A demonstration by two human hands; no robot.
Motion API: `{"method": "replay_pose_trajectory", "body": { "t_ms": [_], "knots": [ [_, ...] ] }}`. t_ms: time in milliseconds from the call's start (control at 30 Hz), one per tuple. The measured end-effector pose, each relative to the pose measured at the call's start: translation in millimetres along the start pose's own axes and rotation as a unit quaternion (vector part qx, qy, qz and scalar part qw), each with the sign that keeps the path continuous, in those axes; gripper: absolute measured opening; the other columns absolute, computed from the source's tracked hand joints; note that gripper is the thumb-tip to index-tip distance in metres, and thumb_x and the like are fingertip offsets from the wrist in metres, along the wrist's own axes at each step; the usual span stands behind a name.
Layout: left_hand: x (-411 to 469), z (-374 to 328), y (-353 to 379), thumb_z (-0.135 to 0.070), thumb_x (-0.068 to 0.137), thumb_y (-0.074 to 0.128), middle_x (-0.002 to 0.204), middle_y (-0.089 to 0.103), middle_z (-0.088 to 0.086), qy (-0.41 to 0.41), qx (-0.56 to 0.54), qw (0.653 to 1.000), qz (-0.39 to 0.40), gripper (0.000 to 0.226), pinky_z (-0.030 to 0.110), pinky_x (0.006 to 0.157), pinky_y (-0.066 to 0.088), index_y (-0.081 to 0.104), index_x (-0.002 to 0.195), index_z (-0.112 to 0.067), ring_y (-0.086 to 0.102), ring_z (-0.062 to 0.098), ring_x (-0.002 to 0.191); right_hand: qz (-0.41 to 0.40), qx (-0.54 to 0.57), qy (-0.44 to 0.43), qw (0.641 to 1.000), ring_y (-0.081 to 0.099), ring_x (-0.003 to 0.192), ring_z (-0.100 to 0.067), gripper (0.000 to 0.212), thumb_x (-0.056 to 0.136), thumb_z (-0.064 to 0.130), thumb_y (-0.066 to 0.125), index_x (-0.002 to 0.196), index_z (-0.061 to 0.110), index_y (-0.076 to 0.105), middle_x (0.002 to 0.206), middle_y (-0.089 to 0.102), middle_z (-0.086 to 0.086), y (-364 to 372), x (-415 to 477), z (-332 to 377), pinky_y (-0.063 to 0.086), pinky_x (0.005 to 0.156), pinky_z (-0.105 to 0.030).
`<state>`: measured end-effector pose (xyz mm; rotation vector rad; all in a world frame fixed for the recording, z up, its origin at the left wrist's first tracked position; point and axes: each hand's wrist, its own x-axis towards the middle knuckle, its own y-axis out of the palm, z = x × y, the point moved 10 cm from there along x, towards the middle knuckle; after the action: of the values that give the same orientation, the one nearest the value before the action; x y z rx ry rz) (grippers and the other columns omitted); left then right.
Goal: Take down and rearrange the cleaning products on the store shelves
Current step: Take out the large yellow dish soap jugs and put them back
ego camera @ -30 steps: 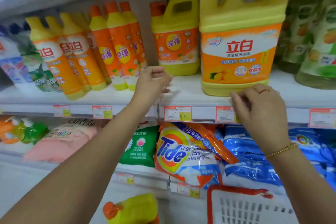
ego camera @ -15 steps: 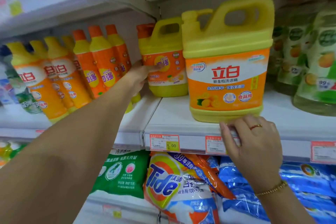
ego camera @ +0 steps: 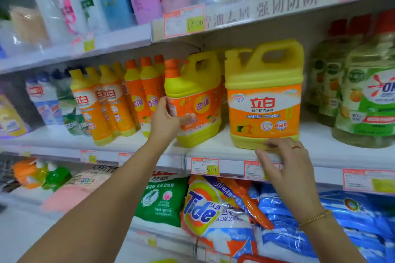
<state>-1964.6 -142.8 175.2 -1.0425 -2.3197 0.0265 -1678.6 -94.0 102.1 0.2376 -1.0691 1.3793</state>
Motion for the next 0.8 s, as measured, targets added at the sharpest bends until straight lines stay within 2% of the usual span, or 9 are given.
{"method": "replay_pose_trajectory", "body": {
  "t_ms": [67,167,233,333,400,467,567,733,800],
  "knots": [
    [-23,-13,-12,-0.006,0.070,0.083,0.103,0.060,-0.020,0.037,0.010,0.999,-0.005,0.060,0.008,0.075,0.049,0.048,0.115,-0.023,0.057,-0.013,0.088,0.010,0.024,-0.006,1.000,0.050,0.095,-0.017,0.033,0.084,0.049,0.053,0.097,0.019,0.061,0.097,0.060,0.002,-2,-3,15,0.035,0.078,-0.025],
    [-53,-34,-29,-0.004,0.069,0.083,0.112,0.059,-0.018,0.073,0.010,0.997,-0.016,0.068,0.005,0.079,0.047,0.046,0.123,-0.024,0.056,-0.016,0.095,0.052,0.074,-0.011,0.996,0.049,0.101,-0.009,0.027,0.085,0.033,0.066,0.110,0.024,0.057,0.110,0.055,0.005,4,-6,45,0.036,0.079,-0.020],
    [-68,-56,-38,-0.003,0.068,0.083,0.113,0.059,-0.015,0.104,0.015,0.994,-0.032,0.071,0.006,0.080,0.046,0.046,0.123,-0.027,0.055,-0.017,0.096,0.067,0.131,-0.006,0.989,0.048,0.103,-0.003,0.038,0.083,0.031,0.068,0.117,0.032,0.048,0.116,0.050,0.011,5,-6,60,0.039,0.080,-0.013],
    [-97,-91,-59,-0.018,0.063,0.088,0.101,0.063,-0.026,0.143,0.028,0.987,-0.067,0.070,0.011,0.076,0.048,0.048,0.109,-0.054,0.058,-0.010,0.092,0.082,0.227,0.029,0.970,0.052,0.110,-0.003,0.059,0.080,0.032,0.071,0.130,0.036,0.038,0.129,0.047,0.012,8,-4,71,0.047,0.090,-0.023],
    [-122,-108,-68,-0.024,0.061,0.088,0.100,0.064,-0.033,0.158,0.021,0.985,-0.069,0.066,0.009,0.075,0.048,0.050,0.102,-0.060,0.061,-0.010,0.093,0.097,0.306,0.057,0.945,0.052,0.108,0.003,0.069,0.079,0.029,0.073,0.133,0.041,0.031,0.134,0.043,0.013,10,-3,77,0.050,0.085,-0.019],
    [-144,-112,-70,-0.030,0.057,0.090,0.100,0.065,-0.032,0.140,-0.001,0.988,-0.068,0.063,0.014,0.077,0.052,0.053,0.100,-0.057,0.063,-0.009,0.093,0.123,0.348,0.063,0.927,0.051,0.107,0.006,0.078,0.078,0.026,0.074,0.138,0.043,0.027,0.139,0.040,0.014,16,-6,87,0.049,0.078,-0.011],
    [-162,-98,-75,-0.030,0.050,0.090,0.101,0.071,-0.018,0.090,-0.066,0.990,-0.089,0.066,0.025,0.075,0.056,0.056,0.105,-0.035,0.068,0.004,0.092,0.152,0.393,0.036,0.906,0.050,0.120,-0.001,0.090,0.077,0.025,0.076,0.141,0.052,0.019,0.147,0.033,0.018,23,-17,104,0.050,0.089,-0.019],
    [-168,-61,-84,-0.023,0.055,0.092,0.111,0.071,-0.004,-0.020,-0.178,0.974,-0.139,0.073,0.052,0.088,0.054,0.057,0.119,-0.028,0.069,0.018,0.102,0.144,0.245,-0.113,0.952,0.013,0.138,0.012,0.099,0.071,0.037,0.077,0.139,0.060,0.009,0.155,-0.006,0.024,22,-43,136,0.028,0.100,-0.002],
    [-171,-50,-86,-0.018,0.061,0.084,0.109,0.072,-0.003,-0.046,-0.204,0.963,-0.168,0.064,0.051,0.090,0.053,0.058,0.119,-0.027,0.069,0.019,0.101,0.151,0.173,-0.168,0.959,-0.005,0.144,-0.003,0.107,0.066,0.040,0.080,0.140,0.058,0.006,0.156,-0.014,0.016,37,-61,154,0.022,0.111,-0.017]
  ]
}}
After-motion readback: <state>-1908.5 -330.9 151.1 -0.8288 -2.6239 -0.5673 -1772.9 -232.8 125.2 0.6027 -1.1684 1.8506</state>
